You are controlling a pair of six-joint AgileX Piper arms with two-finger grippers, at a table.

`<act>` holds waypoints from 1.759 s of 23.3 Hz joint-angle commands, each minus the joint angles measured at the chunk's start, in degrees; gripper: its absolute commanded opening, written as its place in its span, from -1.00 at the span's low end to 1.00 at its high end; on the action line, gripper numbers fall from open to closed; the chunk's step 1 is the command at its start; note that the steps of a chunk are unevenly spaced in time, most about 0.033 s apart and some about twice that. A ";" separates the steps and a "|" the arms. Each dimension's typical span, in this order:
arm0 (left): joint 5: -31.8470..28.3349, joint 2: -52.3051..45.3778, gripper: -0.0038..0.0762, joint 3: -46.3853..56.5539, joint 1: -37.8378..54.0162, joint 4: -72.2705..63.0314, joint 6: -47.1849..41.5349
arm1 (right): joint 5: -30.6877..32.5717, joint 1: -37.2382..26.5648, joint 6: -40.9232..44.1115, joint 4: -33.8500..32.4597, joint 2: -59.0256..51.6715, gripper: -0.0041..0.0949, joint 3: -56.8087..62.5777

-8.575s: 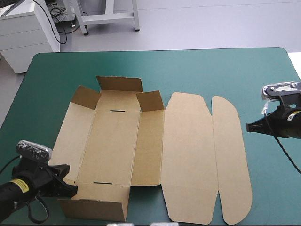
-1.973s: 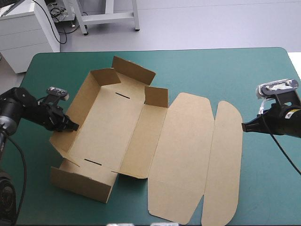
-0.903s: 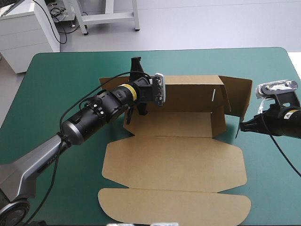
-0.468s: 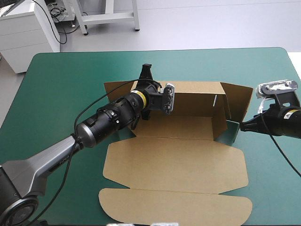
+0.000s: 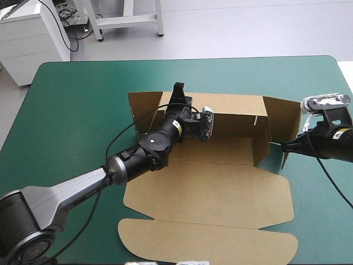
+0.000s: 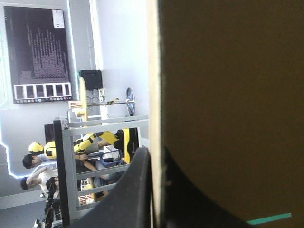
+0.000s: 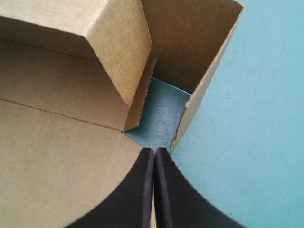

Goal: Fold the box

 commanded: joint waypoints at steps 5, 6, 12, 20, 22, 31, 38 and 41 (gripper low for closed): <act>4.20 -2.07 -0.92 2.62 -0.59 19.33 -19.11 | -3.96 -0.37 1.99 0.91 -0.70 -0.95 -1.74; 4.54 -1.96 -0.92 2.73 -0.59 19.21 -19.11 | -4.09 -0.37 1.99 0.91 -0.70 -0.95 -1.87; 4.61 -1.15 -0.92 3.53 -0.59 19.21 -19.11 | -4.11 -0.37 4.24 -0.11 0.71 -0.89 -8.74; 4.57 -0.94 -0.92 3.53 -0.59 19.21 -18.69 | -0.42 -0.37 4.90 -0.41 6.91 -0.05 -21.57; 4.35 -0.94 -0.92 3.53 -0.59 19.21 -18.55 | 0.32 -0.37 4.49 -0.96 10.27 0.09 -25.24; 4.35 -0.94 -0.92 3.53 -0.59 19.21 -18.55 | -5.91 -0.37 2.91 -1.07 26.53 0.09 -38.77; 4.35 -0.94 -0.92 3.53 -0.59 19.21 -18.55 | -7.84 -0.37 1.84 -1.20 38.87 0.08 -39.21; 4.35 -0.94 -0.92 3.53 -0.59 19.21 -18.55 | -7.54 -0.37 2.09 -1.09 41.47 0.08 -39.58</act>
